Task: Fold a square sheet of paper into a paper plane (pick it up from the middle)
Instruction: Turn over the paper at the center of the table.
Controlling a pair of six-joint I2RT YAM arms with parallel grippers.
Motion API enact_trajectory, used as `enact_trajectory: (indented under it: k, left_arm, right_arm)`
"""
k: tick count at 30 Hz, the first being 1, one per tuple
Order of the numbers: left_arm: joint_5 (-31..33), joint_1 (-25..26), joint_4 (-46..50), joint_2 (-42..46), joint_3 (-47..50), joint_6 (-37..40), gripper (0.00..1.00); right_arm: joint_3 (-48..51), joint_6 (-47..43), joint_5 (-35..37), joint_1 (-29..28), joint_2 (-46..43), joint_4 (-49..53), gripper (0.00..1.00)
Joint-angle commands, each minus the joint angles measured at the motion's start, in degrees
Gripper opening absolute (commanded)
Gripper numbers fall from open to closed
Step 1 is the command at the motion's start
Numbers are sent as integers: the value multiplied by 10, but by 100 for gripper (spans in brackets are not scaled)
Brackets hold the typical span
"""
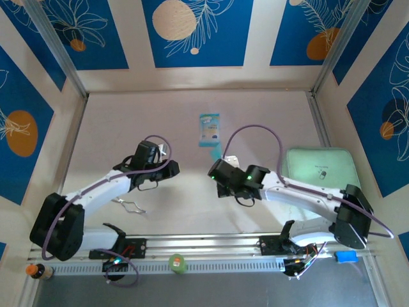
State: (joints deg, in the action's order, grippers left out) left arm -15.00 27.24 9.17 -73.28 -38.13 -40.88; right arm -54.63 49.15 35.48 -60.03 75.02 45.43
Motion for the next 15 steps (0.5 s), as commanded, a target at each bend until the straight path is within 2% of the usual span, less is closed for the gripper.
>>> enact_trajectory:
  k: [1,4,7,10,13,15]
  left_arm:
    - [48,-8,55,24,-9,19,37]
    - [76,-11,73,45,-6,20,39]
    - [94,-14,87,57,-10,20,42]
    - [116,-16,114,64,-21,37,44]
    - [184,-28,182,74,-45,65,52]
    - [187,-44,202,81,-54,78,53]
  right_arm:
    - [-26,50,125,-26,34,114,1]
    - [-38,52,146,-43,73,123,2]
    - [-50,36,136,-55,119,106,3]
    - [-64,-14,95,-74,170,65,3]
    - [-87,-33,61,-90,218,48,8]
    - [-92,-46,33,-96,236,29,13]
